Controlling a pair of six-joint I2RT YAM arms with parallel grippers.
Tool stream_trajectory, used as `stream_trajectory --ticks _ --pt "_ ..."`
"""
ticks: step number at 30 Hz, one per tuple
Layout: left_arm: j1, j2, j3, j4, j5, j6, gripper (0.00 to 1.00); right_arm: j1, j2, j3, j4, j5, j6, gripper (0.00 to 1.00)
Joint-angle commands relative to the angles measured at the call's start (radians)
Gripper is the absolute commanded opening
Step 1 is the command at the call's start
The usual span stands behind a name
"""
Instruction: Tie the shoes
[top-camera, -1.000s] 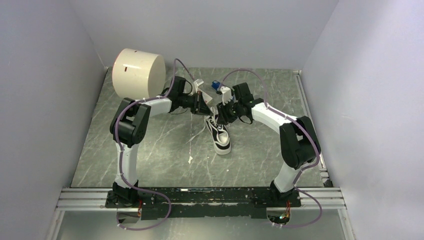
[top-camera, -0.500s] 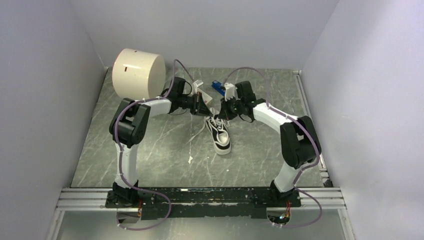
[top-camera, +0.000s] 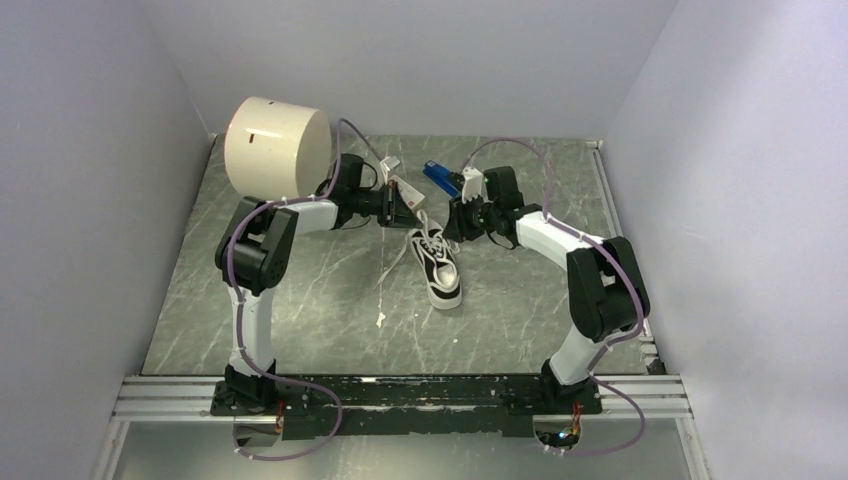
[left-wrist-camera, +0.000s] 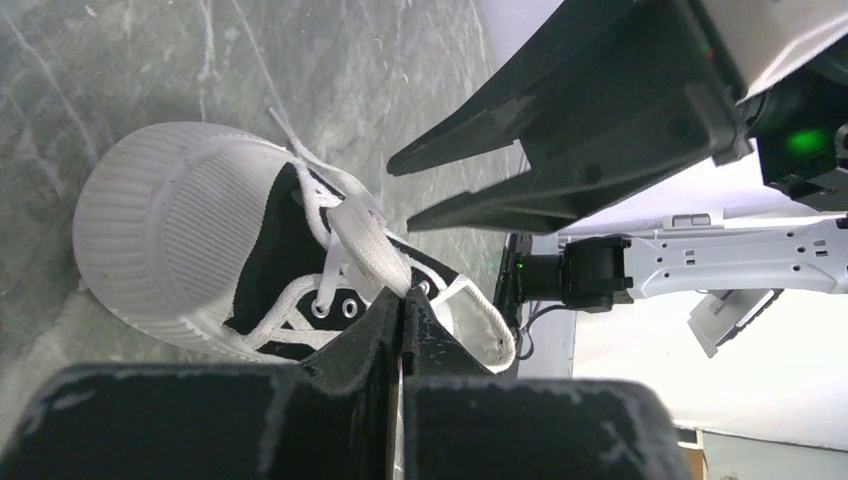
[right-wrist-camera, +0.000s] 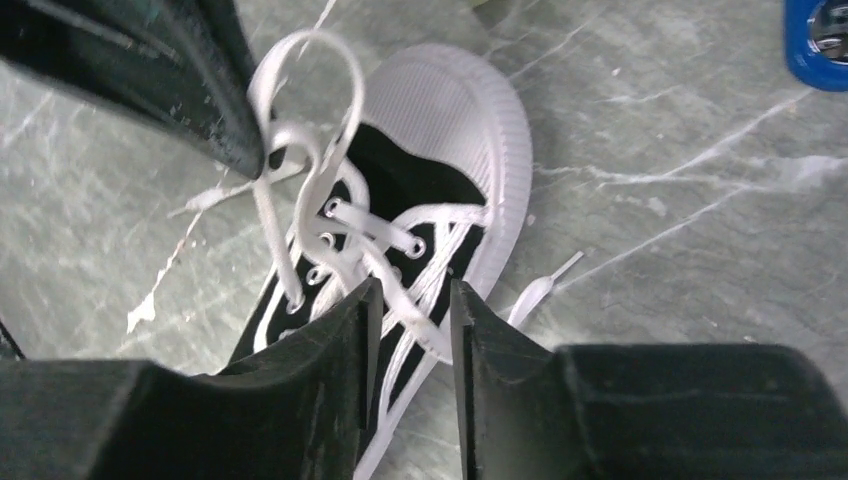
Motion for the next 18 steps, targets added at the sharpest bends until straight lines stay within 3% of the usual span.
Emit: stream_trajectory --ticks 1,9,18 --pt "0.005 -0.039 -0.028 0.108 0.045 -0.048 0.05 0.009 -0.048 -0.033 0.018 -0.070 -0.107 0.37" --pt "0.004 -0.037 -0.034 0.149 0.065 -0.077 0.05 0.084 -0.036 -0.035 0.042 -0.051 -0.129 0.42" --pt "0.004 -0.042 -0.032 0.150 0.078 -0.078 0.05 0.171 -0.013 -0.011 0.032 0.159 -0.213 0.38"
